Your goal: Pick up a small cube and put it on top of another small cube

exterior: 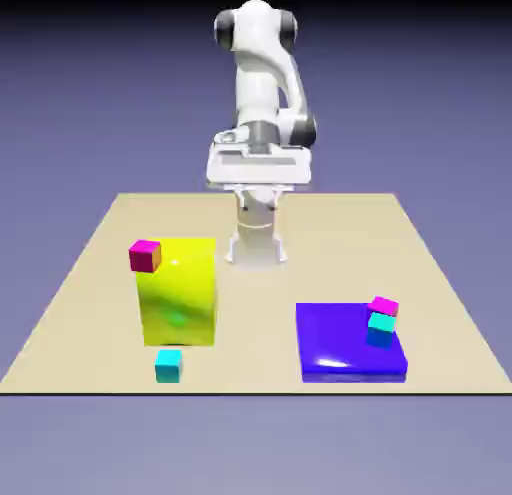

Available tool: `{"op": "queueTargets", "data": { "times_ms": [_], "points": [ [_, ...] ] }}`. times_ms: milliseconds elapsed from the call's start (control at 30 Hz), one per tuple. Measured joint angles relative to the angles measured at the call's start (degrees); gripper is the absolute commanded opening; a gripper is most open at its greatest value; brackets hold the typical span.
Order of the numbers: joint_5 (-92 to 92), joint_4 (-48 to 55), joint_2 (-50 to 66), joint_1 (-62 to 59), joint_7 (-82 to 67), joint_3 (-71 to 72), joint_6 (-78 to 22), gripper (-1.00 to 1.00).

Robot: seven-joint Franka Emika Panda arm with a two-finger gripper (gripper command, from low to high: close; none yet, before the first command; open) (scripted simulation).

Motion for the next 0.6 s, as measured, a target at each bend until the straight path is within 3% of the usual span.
{"op": "queueTargets", "data": {
  "times_ms": [600],
  "points": [
    [7.9,26.1,37.4,5.5,-14.1,-17.6,-27.0,0.00]
  ]
}}
